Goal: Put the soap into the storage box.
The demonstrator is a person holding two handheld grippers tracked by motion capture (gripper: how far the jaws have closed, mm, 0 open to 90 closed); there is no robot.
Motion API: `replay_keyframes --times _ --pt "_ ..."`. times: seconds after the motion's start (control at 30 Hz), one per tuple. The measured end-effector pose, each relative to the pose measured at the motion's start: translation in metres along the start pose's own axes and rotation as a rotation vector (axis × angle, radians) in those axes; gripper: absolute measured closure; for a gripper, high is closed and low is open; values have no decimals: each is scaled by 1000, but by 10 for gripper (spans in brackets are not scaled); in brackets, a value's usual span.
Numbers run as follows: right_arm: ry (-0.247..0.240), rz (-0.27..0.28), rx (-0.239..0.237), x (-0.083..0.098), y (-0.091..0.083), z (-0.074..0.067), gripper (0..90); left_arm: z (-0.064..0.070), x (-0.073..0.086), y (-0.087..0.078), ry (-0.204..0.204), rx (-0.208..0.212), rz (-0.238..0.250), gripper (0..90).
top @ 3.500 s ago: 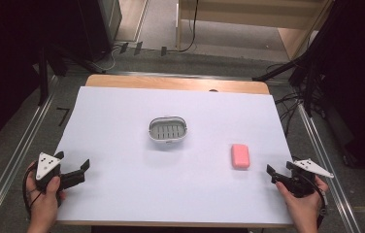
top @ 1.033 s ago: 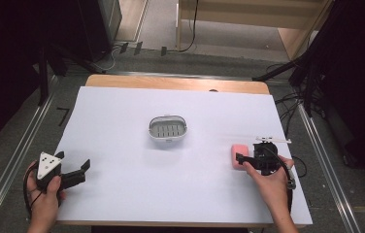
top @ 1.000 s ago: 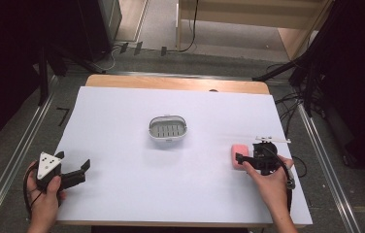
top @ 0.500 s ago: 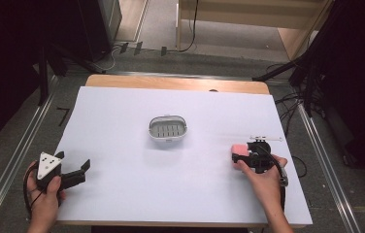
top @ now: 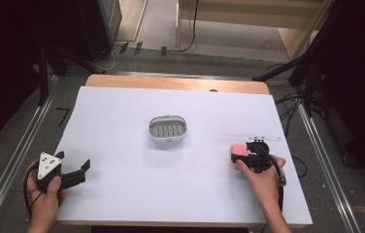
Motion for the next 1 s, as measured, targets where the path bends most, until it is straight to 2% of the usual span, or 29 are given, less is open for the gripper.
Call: replay_keyframes --times 0.13,0.3,0.67,0.8,0.9,1.0 --pt "0 -4 5 1 2 0 365 0 0 0 -1 0 0 70" --pt "-28 2 27 2 4 0 372 0 0 0 1 0 -1 70" --pt "-49 11 42 3 5 -1 376 0 0 0 2 0 -3 70" --pt "-72 14 76 4 6 -2 375 1 0 0 2 0 -3 70" --pt "-110 18 109 6 8 -4 369 1 0 0 3 1 -3 70" --pt "-109 14 108 5 8 -4 369 1 0 0 3 1 -2 70"
Point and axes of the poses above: each handheld gripper's, and its own axes: y roughly forward along the jaws, x roughly out of its underside, z roughly to its right, the point moved 8 cm from there along y, roughly forward along the jaws, and after that the axes turned 8 degrees about y, right-handed, at the moved point
